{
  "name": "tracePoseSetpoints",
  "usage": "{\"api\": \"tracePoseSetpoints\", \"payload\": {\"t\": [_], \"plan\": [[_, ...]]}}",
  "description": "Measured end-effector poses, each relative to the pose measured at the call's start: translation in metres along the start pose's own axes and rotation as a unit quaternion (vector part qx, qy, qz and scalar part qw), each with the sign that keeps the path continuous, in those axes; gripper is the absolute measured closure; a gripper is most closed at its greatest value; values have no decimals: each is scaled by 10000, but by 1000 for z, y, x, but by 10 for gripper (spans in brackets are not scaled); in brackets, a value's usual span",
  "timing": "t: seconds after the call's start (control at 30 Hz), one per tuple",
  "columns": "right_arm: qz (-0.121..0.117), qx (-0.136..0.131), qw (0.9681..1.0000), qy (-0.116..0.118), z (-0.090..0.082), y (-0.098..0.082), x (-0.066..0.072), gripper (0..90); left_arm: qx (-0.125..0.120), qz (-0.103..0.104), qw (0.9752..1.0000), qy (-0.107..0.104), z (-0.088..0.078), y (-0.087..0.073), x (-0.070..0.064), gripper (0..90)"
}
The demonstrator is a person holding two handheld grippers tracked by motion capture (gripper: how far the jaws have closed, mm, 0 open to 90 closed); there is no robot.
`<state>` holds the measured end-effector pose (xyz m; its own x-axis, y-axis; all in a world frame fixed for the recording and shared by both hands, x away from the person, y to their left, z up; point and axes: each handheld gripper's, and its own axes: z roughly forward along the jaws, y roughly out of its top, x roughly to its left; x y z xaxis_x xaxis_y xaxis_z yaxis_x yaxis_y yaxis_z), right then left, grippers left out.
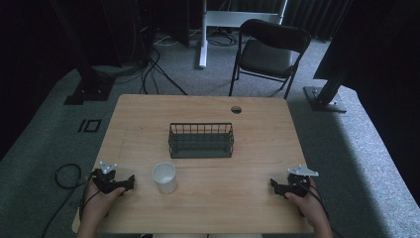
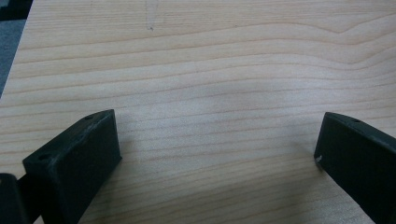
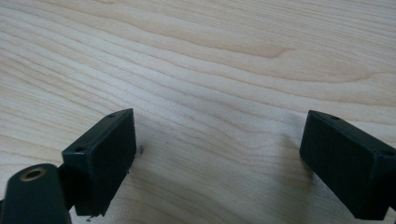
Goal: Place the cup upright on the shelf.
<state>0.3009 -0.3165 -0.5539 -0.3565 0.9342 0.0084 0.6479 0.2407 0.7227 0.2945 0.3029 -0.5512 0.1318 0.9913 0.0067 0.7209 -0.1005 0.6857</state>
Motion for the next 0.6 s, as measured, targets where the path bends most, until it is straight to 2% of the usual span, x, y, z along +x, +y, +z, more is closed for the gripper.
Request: {"api": "tracePoseSetpoints", "payload": {"t": [0.37, 0.6], "plan": [[-136, 33, 9999, 6, 0, 3, -3, 106, 1, 0, 10000, 0, 0, 0, 0, 4], [-154, -111, 9995, 264, -2, 9, 3, 107, -1, -1, 10000, -1, 0, 0, 0, 4]]}}
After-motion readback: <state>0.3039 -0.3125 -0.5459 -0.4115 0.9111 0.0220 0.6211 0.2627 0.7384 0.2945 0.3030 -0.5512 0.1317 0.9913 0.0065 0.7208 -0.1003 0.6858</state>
